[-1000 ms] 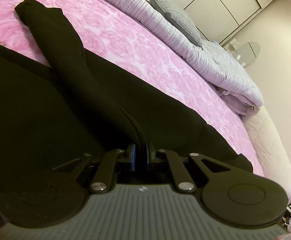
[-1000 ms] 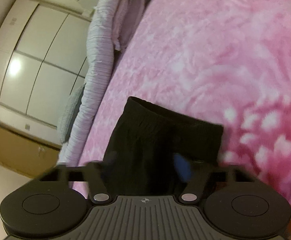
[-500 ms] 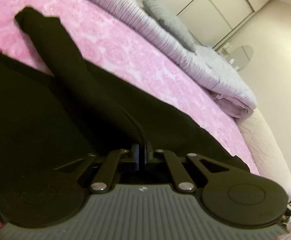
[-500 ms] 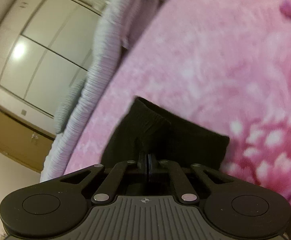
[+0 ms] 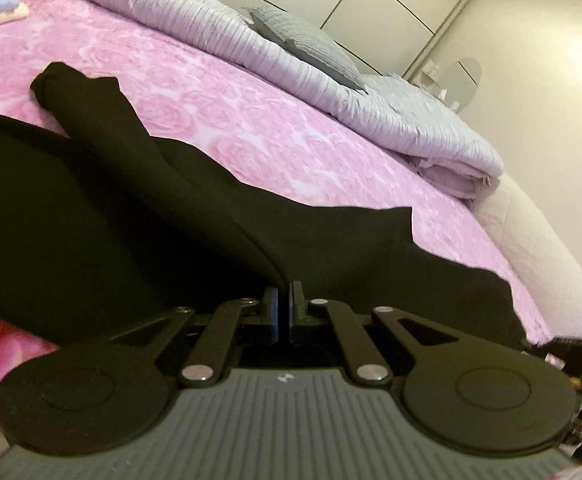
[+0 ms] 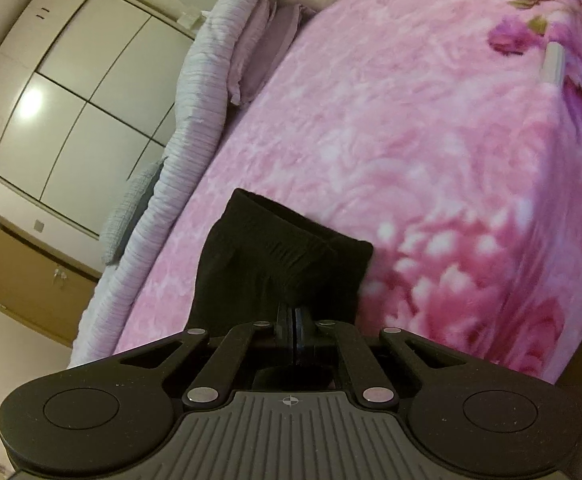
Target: Fold clothes
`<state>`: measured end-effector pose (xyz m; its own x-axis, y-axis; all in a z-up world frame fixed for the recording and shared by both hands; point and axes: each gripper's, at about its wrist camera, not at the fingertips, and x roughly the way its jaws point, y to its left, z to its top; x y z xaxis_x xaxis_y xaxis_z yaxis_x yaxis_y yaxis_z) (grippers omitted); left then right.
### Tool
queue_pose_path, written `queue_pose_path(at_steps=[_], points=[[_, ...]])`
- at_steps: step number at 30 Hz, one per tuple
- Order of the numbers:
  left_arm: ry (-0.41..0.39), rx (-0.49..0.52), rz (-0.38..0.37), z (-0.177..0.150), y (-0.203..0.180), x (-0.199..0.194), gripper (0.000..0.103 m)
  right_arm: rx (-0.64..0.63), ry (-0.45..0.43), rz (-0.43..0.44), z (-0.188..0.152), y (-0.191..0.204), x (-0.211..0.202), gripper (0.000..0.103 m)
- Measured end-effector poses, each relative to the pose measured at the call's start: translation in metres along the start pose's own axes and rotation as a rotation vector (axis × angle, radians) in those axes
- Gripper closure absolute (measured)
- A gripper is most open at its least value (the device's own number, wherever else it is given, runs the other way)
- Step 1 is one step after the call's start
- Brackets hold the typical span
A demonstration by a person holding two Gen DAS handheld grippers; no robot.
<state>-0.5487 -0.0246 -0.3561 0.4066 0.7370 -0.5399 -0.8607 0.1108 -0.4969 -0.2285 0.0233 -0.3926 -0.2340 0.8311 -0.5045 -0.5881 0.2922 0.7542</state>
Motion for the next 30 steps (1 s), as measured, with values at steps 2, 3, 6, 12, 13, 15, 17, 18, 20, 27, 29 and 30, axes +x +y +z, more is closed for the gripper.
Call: queue_pose_path(at_steps=[2, 3, 6, 12, 13, 15, 17, 18, 20, 27, 29, 30], points=[[0.016, 0.011, 0.015, -0.007, -0.002, 0.003, 0.101, -0.009, 0.002, -0.01, 0.0, 0.0, 0.0, 0.101], [0.028, 0.014, 0.026, -0.011, -0.002, 0.005, 0.101, -0.013, 0.003, -0.014, -0.001, 0.0, 0.001, 0.101], [0.076, 0.012, 0.086, -0.026, 0.002, 0.02, 0.097, -0.069, 0.047, -0.085, -0.002, 0.0, 0.014, 0.1], [0.038, 0.048, 0.121, -0.018, 0.002, -0.004, 0.089, -0.377, -0.095, -0.302, -0.022, 0.061, -0.001, 0.034], [0.028, 0.058, 0.142, -0.016, 0.003, -0.011, 0.089, -0.423, -0.121, -0.298, -0.027, 0.073, -0.002, 0.034], [0.022, 0.046, 0.174, -0.011, 0.012, -0.02, 0.089, -0.451, -0.087, -0.199, -0.038, 0.094, 0.003, 0.035], [0.014, 0.016, 0.205, -0.009, 0.023, -0.026, 0.089, -0.447, 0.016, -0.067, -0.053, 0.114, 0.02, 0.035], [0.008, -0.002, 0.226, -0.007, 0.028, -0.028, 0.089, -0.458, 0.091, 0.003, -0.064, 0.126, 0.033, 0.035], [-0.002, -0.034, 0.26, -0.002, 0.04, -0.03, 0.089, -0.518, 0.218, 0.085, -0.096, 0.153, 0.063, 0.035], [0.018, -0.124, 0.342, 0.02, 0.085, -0.039, 0.091, -0.585, 0.511, 0.262, -0.195, 0.223, 0.141, 0.052], [0.024, -0.132, 0.368, 0.029, 0.093, -0.043, 0.091, -0.6, 0.56, 0.288, -0.215, 0.24, 0.157, 0.052], [0.03, -0.144, 0.363, 0.033, 0.095, -0.044, 0.09, -0.615, 0.586, 0.291, -0.224, 0.248, 0.165, 0.052]])
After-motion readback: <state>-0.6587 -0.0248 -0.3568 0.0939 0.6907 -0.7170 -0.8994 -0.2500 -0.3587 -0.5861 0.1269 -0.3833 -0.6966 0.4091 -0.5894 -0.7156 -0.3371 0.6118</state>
